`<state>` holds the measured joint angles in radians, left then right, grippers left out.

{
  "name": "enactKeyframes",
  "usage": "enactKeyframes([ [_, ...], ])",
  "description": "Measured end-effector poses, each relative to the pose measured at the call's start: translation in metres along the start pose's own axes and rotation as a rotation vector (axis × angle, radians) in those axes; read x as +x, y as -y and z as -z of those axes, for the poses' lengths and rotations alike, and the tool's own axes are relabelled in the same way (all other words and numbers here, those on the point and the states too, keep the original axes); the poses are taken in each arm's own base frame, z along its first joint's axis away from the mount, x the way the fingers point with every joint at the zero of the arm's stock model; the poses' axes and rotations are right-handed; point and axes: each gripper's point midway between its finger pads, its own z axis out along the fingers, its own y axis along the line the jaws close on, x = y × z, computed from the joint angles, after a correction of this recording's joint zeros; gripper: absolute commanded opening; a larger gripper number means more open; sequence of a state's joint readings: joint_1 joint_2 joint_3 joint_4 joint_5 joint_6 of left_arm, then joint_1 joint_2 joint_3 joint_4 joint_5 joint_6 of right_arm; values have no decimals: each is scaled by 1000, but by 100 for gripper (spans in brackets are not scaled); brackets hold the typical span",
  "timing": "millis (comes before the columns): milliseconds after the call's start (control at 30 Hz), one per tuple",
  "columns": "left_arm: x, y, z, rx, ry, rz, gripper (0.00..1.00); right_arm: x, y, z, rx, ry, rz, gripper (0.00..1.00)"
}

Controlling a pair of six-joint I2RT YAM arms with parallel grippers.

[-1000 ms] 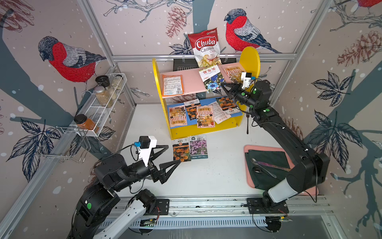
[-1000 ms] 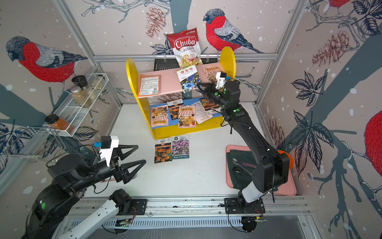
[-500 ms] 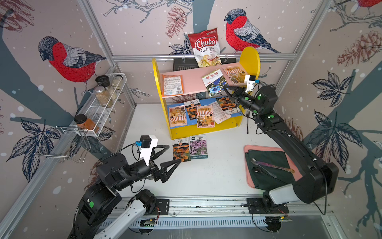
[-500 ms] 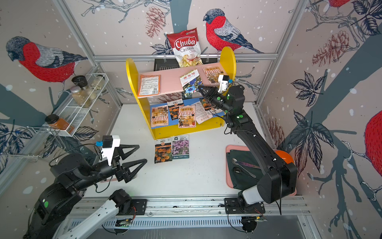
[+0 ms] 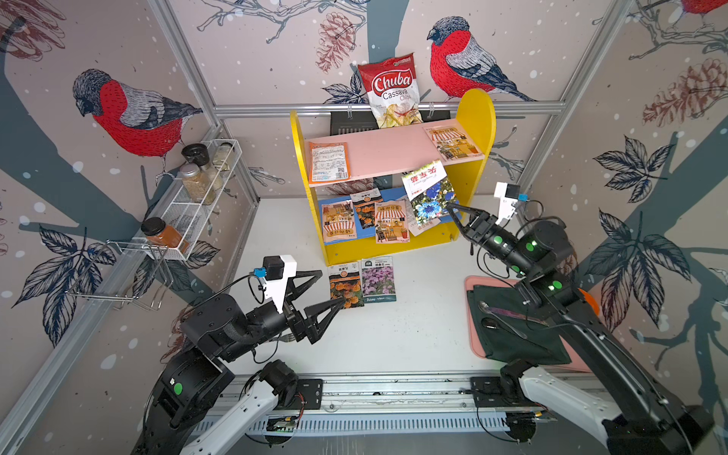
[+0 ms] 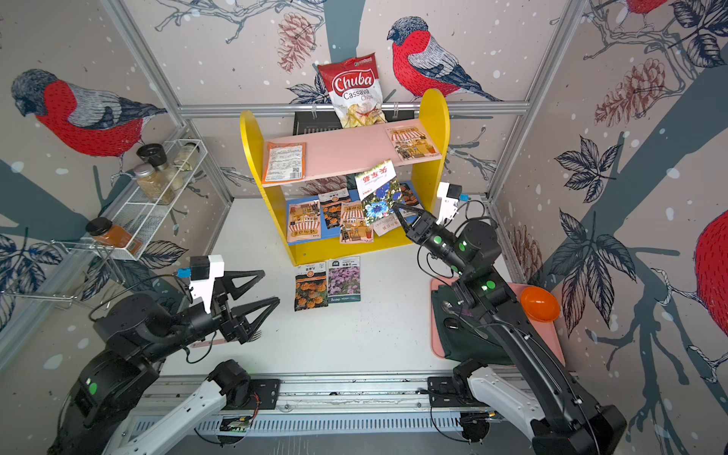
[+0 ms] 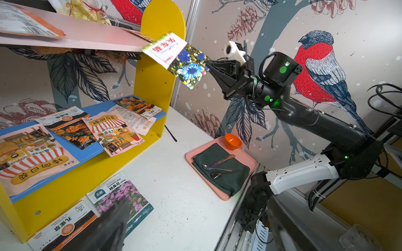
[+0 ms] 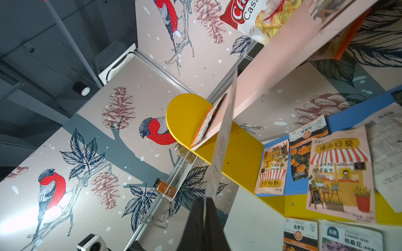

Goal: Take the seed bag off the shelf
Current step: Place the seed packet at the center of the board.

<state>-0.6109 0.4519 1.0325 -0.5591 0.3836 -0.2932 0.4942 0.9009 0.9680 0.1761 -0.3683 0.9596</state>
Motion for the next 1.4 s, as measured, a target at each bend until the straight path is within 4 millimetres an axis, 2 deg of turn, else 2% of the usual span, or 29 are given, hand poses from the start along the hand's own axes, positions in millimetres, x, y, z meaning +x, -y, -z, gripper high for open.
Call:
enactKeyframes([
  [67,1,-1,-1,-2,0,7,98,9,2,12,16,4,10,0],
  [167,-1,-4,-2,-13,13,15,98,29,16,29,60,-1,11,0],
  [333,-3,-4,-1,-15,37,15,98,69,55,48,157,-38,-13,0],
  [400,-6,-6,0,-27,50,27,98,89,77,54,205,-63,-26,0],
  [567,-9,-7,2,-36,67,30,98,132,123,63,313,-122,-61,0],
  [633,-10,-8,3,-49,76,31,99,143,134,65,340,-131,-67,0],
  [833,-12,-10,6,-61,100,47,98,170,174,68,423,-128,-63,0],
  [967,-5,-15,2,-72,83,67,98,187,203,68,491,-134,-78,0],
  [1167,1,-18,-1,-77,73,81,98,195,223,53,525,-140,-76,0],
  [1400,5,-21,-1,-84,70,89,98,198,232,28,525,-151,-77,0],
])
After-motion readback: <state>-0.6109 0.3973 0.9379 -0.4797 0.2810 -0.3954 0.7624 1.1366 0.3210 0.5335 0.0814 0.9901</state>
